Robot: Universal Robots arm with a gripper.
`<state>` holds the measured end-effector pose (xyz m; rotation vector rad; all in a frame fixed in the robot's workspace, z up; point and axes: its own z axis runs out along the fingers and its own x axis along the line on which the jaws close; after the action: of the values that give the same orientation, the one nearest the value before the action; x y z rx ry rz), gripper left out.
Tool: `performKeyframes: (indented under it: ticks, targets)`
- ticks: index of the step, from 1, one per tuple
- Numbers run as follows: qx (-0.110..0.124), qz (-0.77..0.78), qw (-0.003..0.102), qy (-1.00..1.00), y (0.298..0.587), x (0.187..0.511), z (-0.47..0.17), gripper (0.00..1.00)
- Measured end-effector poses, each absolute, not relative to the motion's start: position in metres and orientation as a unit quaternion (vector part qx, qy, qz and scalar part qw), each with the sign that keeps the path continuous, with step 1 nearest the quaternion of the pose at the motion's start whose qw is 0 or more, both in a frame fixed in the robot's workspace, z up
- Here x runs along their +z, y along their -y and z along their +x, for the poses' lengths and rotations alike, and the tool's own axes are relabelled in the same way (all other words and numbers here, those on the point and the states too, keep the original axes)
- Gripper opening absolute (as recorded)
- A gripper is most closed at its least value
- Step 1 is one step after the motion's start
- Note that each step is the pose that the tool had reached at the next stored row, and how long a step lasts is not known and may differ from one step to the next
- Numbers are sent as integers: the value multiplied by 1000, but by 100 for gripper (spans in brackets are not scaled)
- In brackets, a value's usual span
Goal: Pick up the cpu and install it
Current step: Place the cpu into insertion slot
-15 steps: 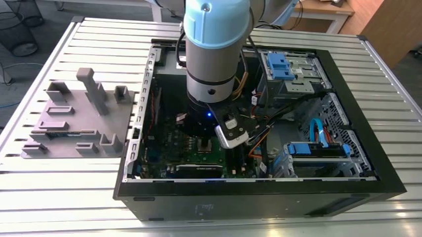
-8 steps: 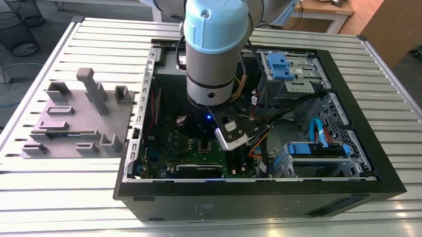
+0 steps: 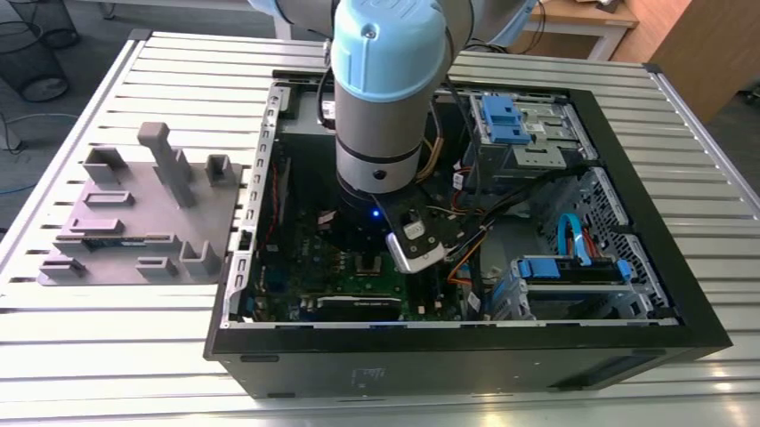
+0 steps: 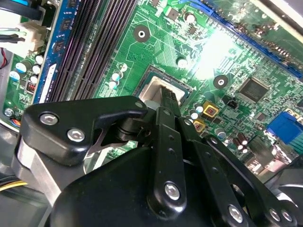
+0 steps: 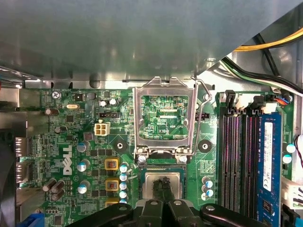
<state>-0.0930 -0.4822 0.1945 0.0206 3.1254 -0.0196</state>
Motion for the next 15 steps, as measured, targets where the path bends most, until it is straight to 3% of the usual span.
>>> performKeyframes:
  ticks: [15]
  targets:
    - [-6,7,8,-1000,482,194,-93,11]
